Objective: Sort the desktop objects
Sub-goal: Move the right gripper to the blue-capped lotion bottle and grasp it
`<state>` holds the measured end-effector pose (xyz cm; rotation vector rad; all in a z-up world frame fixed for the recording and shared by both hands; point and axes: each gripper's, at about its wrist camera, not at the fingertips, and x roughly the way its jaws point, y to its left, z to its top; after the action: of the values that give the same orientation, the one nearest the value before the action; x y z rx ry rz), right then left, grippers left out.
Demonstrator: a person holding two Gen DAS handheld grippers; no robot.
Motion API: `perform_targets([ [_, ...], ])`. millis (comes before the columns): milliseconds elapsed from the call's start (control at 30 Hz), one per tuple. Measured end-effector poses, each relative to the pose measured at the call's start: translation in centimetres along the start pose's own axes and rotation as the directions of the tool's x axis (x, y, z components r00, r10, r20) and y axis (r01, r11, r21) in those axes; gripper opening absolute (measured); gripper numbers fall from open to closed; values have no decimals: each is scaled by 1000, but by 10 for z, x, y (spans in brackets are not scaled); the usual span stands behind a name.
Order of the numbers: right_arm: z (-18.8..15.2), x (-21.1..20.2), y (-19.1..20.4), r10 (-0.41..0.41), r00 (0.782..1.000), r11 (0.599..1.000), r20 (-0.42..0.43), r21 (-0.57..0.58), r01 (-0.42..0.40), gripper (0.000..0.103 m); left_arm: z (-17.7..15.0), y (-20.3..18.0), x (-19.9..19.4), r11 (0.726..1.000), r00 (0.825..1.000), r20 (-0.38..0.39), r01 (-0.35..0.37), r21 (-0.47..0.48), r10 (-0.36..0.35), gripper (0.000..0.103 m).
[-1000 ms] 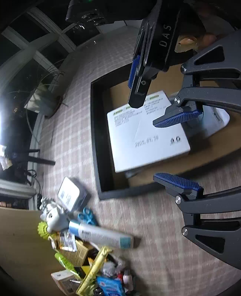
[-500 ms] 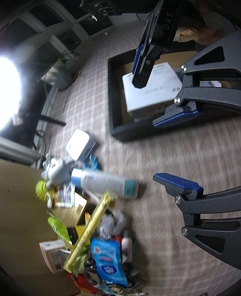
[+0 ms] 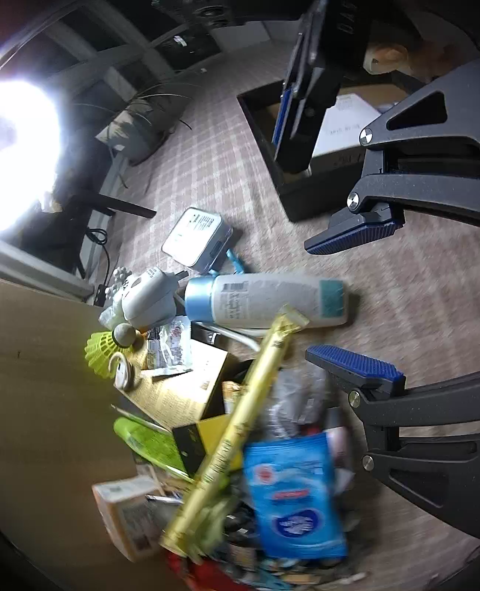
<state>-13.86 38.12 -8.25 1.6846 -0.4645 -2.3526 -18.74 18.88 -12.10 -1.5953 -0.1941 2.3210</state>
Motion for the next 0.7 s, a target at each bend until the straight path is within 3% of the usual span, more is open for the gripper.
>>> perform_targets([
  [400, 45, 62, 8, 35, 996, 996, -76, 86, -29, 56, 24, 10, 41, 997, 995, -67, 72, 33, -70, 48],
  [533, 51, 79, 7, 63, 991, 993, -116, 110, -50, 41, 30, 9, 43, 995, 994, -54, 93, 32, -91, 48],
  [700, 55, 90, 13, 42, 991, 996, -127, 81, -32, 40, 39, 4, 48, 994, 996, -51, 83, 74, -80, 49],
])
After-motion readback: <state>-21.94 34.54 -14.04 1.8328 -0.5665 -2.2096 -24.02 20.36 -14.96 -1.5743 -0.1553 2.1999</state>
